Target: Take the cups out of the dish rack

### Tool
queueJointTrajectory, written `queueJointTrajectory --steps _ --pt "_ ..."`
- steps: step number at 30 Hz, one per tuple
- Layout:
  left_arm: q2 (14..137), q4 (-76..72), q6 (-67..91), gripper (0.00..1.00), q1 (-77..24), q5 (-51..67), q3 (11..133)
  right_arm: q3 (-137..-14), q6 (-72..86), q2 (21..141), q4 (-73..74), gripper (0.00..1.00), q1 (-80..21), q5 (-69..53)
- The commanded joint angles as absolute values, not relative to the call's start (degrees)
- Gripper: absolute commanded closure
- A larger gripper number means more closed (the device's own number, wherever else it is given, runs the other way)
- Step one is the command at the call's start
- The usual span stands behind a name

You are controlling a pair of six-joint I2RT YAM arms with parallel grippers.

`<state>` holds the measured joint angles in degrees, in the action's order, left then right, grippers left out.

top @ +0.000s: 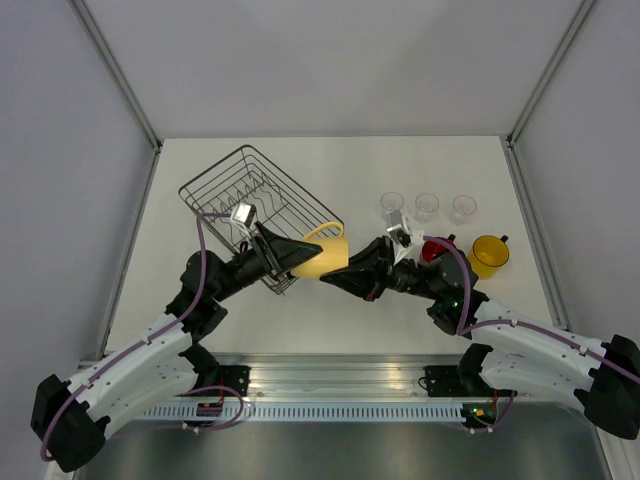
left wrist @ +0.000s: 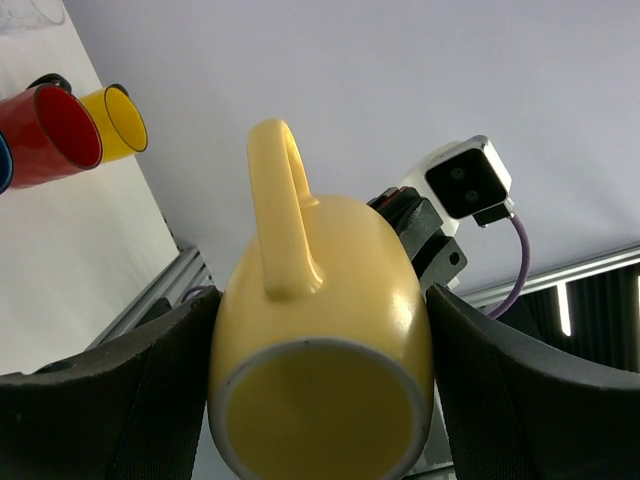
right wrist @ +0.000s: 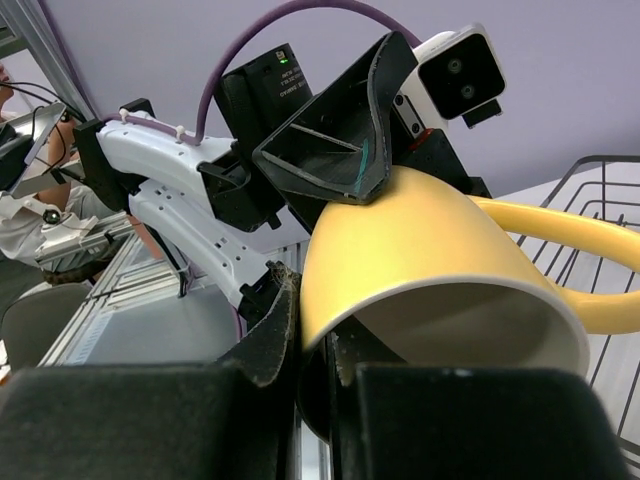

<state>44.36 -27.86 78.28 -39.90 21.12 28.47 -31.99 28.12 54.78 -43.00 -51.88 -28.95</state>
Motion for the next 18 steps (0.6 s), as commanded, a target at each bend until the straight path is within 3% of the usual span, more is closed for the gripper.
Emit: queueJointTrajectory --steps 1,3,4,5,9,13,18 --pt "43.2 -35.2 80.9 0.66 -40.6 18.9 28.0 -33.7 28.0 53.6 -46.1 1.00 -53.8 -29.4" --pt "42.5 -32.9 80.6 0.33 -40.6 18.2 28.0 -33.6 27.1 52.7 -44.2 1.00 -54.0 -28.1" --pt "42.3 -31.4 79.7 0.10 -40.6 17.2 28.7 -33.4 26.5 51.5 -43.6 1.00 -54.1 -27.6" --pt "42.0 -28.6 78.9 0.01 -40.6 16.6 29.4 -33.4 25.7 50.9 -41.6 1.00 -54.0 -26.4" --pt "39.7 -9.5 69.7 0.00 -40.6 10.0 34.6 -34.1 22.2 45.7 -33.2 1.00 -54.1 -22.8" --pt "37.9 -0.4 64.2 0.00 -40.6 -2.4 36.8 -35.5 18.7 42.5 -22.3 1.00 -54.0 -19.3" --pt "38.3 7.8 56.9 0.00 -40.6 -8.3 41.3 -43.2 15.5 43.8 -0.2 0.99 -54.0 -12.8"
